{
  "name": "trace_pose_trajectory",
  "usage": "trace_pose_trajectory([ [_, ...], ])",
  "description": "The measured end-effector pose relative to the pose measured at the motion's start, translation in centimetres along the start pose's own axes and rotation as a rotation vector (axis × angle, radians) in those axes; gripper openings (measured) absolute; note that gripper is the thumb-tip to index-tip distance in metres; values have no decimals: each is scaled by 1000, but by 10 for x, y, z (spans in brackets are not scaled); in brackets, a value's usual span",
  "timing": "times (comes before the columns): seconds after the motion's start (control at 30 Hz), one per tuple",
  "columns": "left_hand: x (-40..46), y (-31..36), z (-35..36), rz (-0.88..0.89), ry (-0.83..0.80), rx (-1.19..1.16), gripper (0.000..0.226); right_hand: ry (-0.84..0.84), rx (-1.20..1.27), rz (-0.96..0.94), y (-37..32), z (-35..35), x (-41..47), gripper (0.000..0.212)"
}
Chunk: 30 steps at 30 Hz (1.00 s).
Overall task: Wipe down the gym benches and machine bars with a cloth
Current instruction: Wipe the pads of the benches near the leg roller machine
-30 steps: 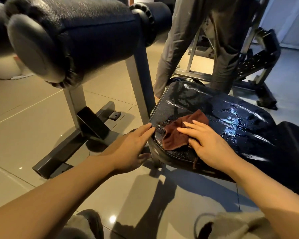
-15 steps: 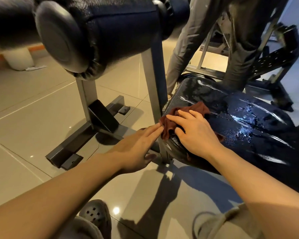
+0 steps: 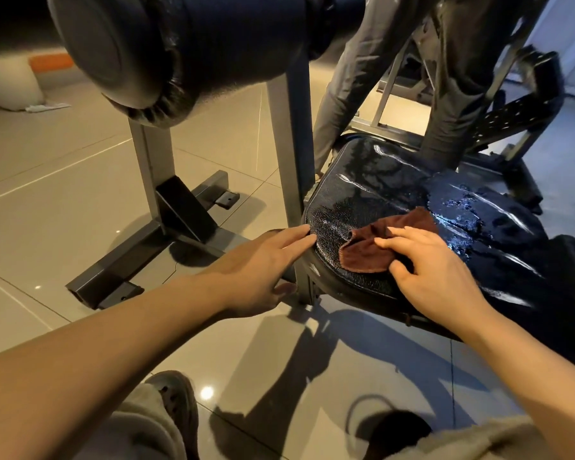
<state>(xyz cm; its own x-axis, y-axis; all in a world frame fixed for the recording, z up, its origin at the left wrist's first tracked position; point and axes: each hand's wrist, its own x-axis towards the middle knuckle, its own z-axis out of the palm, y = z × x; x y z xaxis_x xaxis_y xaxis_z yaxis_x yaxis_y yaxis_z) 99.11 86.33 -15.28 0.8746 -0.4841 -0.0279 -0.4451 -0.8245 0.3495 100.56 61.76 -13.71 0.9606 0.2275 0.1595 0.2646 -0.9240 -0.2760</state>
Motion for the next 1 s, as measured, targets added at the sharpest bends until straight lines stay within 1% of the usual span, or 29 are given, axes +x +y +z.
trace_pose_trajectory([
  [0.03, -2, 1, 0, 2, -9, -3, 79, -6, -11, 5, -5, -1, 1, 43],
  [0.13, -7, 2, 0, 22, -14, 48, 79, -92, -40, -12, -25, 1, 7, 60],
  [0.17, -8, 3, 0, 24, -17, 61, 79, -113, -58, -28, -31, 4, 10, 60],
  [0.23, -10, 5, 0, 18, -30, 65, 78, -102, -107, -73, -44, 11, 19, 52],
  [0.3, -11, 8, -2, 22, -33, 73, 78, -65, -93, -130, -54, 16, 26, 45],
  [0.4, -10, 12, -5, 23, -2, 81, 74, -42, -14, -219, -61, 22, 33, 42],
  [0.53, -9, 13, -6, 33, 7, 102, 71, -45, 21, -261, -51, 19, 27, 41],
  [0.63, -7, 8, -6, 32, -14, 115, 73, -8, 23, -231, -30, 13, 17, 37],
  [0.77, -7, 5, -6, 40, -25, 111, 74, 12, 23, -114, -10, 4, 11, 33],
  [0.9, -7, 7, -6, 46, -28, 99, 74, 28, -21, -76, -22, 5, 23, 30],
  [1.0, -7, 9, -8, 32, -34, 89, 74, 29, -21, -94, -38, 12, 36, 32],
])
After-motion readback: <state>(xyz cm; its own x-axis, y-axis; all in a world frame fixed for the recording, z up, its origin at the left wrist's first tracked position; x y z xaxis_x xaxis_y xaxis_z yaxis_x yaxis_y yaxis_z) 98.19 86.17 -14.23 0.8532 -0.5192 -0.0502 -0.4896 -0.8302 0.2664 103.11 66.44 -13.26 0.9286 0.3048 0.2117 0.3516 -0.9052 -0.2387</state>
